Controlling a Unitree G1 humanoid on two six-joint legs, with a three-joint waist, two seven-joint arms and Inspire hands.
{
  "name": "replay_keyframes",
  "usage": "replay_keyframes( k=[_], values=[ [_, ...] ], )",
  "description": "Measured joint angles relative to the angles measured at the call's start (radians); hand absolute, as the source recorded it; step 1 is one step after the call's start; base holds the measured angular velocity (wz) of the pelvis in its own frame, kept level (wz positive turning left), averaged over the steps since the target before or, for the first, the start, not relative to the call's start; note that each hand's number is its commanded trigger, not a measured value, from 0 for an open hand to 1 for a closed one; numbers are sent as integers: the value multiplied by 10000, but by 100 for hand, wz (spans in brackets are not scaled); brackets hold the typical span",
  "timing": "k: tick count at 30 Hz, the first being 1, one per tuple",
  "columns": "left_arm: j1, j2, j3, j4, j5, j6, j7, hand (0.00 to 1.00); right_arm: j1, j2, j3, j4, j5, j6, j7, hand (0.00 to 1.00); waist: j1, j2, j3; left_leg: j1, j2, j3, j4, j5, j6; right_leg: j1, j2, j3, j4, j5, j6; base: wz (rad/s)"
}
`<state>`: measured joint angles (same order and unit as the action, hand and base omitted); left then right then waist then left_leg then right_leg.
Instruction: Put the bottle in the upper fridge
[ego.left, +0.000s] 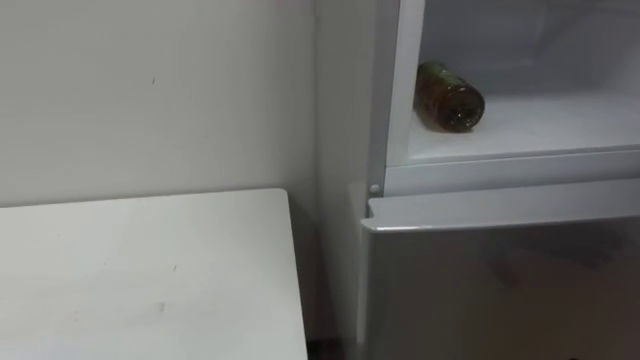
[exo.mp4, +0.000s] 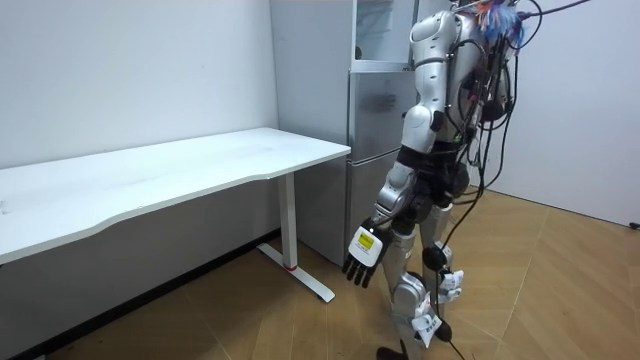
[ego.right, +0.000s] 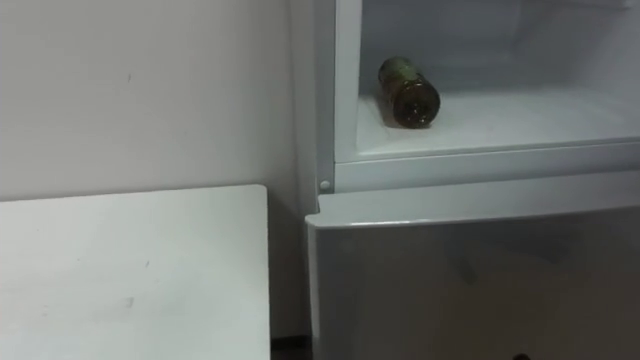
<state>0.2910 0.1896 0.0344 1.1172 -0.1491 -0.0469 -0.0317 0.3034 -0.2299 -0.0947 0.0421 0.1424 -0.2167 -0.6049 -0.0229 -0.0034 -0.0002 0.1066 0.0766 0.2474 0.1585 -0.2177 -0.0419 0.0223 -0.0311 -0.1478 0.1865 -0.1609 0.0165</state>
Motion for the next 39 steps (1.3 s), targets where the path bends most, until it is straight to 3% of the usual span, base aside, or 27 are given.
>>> replay_keyframes(
  k=[6, 14, 21, 28, 35, 39],
  values=[
    [193, 0, -81, -318, -172, -9, 0, 0, 382, 1, 171, 1564, 1086, 7, 281, 0, -44, 29, -5, 51, 2, 0, -59, 0, 1, 121, 1, -45, -4, -7, 0, 0],
    [142, -14, -425, -362, -546, -15, 14, 0, 312, 51, 938, 4194, 896, -4, 688, 0, -3, 151, -45, 165, -13, -5, -48, 0, 1, 115, -13, -12, 10, -39, 1, 0],
    [116, -31, -400, -419, -617, -35, 3, 0, 220, 247, 969, 6849, 850, 21, 1252, 0, -18, 189, -44, 195, -11, -27, -57, 1, 1, 149, -30, -77, -2, -100, -6, 2],
    [127, -17, -397, -365, -805, -21, -79, 0, 8, 334, 1169, 9336, 1278, 721, 2748, 0, 17, 122, -9, 251, -18, -76, -60, 1, 1, 211, -27, -54, -26, -102, -3, -1],
    [88, 79, -354, -367, -625, 252, -304, 0, -64, 423, 1168, 9683, 1161, 1460, 4388, 0, 18, 31, 24, 239, -19, -46, -55, 1, 1, 152, -28, -12, 19, -107, -8, 0],
    [5, 99, -156, -365, -202, 445, -369, 0, -99, 427, 1164, 9730, 816, 1686, 4820, 0, 28, -5, 47, 210, -17, -48, -49, 1, 1, 125, -27, -13, 8, -107, -8, 0]
  ],
)
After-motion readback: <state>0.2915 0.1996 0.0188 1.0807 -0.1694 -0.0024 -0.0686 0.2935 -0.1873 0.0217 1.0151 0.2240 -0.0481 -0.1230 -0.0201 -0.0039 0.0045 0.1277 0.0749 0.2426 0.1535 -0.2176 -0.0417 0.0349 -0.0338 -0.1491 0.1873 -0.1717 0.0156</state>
